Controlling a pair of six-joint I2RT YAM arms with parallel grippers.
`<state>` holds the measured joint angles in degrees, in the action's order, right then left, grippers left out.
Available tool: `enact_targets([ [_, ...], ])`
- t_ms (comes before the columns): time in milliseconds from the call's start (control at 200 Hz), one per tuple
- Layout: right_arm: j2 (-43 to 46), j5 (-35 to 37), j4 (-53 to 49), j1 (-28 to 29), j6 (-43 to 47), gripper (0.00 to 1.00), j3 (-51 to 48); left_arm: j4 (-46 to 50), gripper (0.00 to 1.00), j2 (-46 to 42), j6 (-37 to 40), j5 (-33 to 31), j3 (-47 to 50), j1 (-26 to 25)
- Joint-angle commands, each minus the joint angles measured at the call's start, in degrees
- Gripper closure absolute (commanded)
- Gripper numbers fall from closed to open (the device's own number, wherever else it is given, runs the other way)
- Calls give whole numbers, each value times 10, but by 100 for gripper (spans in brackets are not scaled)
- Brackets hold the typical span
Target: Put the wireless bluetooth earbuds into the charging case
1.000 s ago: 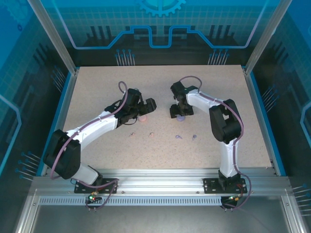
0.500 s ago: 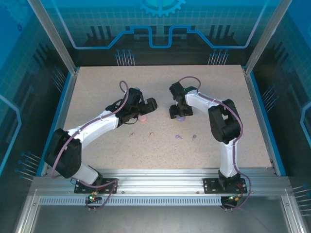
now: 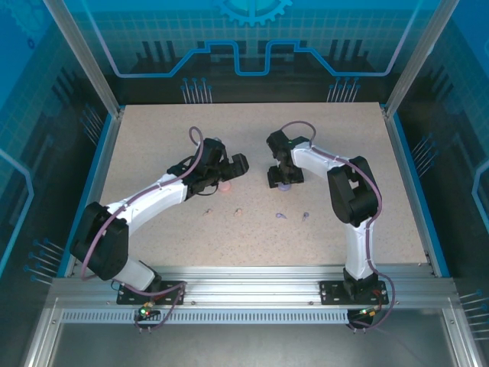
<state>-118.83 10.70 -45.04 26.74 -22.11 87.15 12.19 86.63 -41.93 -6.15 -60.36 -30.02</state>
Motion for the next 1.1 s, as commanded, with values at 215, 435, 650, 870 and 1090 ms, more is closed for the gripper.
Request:
enact_targets([
  [215, 25, 6, -13, 9, -5, 31, -17, 6, 1, 6, -4, 5, -19, -6],
  [435, 22, 0, -11, 9, -7, 33, -12, 7, 1, 8, -5, 5, -19, -6],
  [650, 22, 2, -13, 9, -6, 35, -7, 8, 1, 11, -5, 5, -23, -7],
  [870, 22, 3, -15, 9, -7, 35, -5, 8, 1, 9, -6, 5, -23, -9],
  [1090, 9, 11, -23, 9, -6, 33, 14, 7, 1, 11, -7, 5, -25, -10],
])
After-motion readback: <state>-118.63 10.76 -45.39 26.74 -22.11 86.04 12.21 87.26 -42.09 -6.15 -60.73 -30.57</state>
